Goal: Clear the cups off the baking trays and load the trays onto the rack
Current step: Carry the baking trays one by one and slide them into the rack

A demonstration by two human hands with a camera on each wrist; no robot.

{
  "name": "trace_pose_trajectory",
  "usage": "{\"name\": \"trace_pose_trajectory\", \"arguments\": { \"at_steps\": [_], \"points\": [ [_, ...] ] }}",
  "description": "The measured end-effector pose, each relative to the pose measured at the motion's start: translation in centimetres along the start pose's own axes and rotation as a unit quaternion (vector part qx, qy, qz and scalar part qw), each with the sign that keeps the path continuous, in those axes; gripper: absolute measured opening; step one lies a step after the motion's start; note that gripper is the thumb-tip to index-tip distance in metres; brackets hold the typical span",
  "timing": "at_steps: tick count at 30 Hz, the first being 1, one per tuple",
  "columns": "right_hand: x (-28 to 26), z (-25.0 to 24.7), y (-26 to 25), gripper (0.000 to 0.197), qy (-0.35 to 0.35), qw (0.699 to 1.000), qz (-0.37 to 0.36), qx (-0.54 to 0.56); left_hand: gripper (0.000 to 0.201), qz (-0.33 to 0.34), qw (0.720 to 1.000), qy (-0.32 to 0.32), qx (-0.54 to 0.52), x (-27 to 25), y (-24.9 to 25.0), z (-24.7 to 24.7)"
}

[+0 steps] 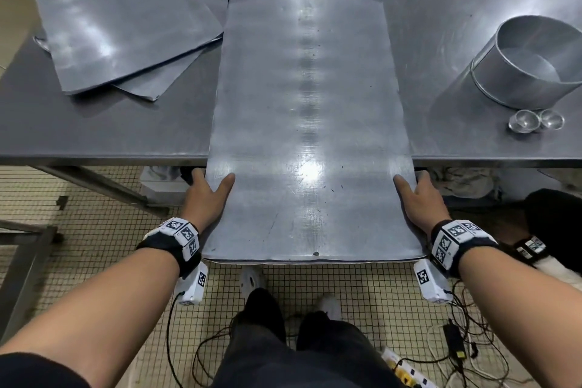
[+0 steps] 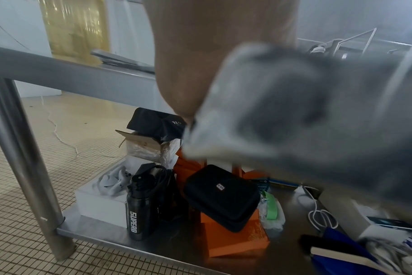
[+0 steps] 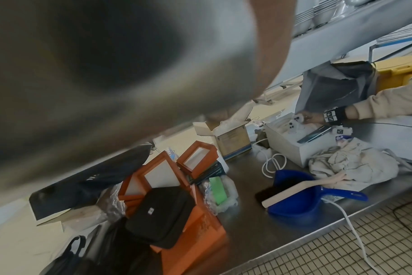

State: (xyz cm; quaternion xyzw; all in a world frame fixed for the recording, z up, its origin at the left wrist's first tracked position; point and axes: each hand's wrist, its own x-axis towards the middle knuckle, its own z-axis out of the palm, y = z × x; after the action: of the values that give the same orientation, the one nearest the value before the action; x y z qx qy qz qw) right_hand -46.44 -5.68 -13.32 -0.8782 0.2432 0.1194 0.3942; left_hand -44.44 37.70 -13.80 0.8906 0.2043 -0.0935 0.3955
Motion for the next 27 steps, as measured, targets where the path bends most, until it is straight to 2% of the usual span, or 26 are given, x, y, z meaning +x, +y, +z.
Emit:
{"name": "trace_pose_trajectory", "arguments": {
  "at_steps": [8, 16, 21, 27],
  "points": [
    [0.2, -0.6, 0.7, 0.043, 0.018, 0.999, -0.027, 0.035, 0.056, 0.016, 0.999, 0.005, -0.034, -0.3, 0.4, -0.7],
    [-1.6, -1.7, 1.8, 0.032, 0.019, 0.999, -0.041, 0.005, 0.046, 0.012, 0.999, -0.013, -0.044, -3.2, -0.7, -0.4],
    [-2.2, -2.2, 4.0, 0.038, 0.002, 0.999, -0.043, -0.033, 0.042, 0.002, 0.998, -0.027, -0.049, -4.3, -2.4, 0.6],
    [-2.2, -1.7, 4.9, 0.042, -0.002, 1.000, -0.015, 0.023, 0.046, -0.015, 0.997, -0.016, -0.073, -4.6, -2.5, 1.6]
  ]
}}
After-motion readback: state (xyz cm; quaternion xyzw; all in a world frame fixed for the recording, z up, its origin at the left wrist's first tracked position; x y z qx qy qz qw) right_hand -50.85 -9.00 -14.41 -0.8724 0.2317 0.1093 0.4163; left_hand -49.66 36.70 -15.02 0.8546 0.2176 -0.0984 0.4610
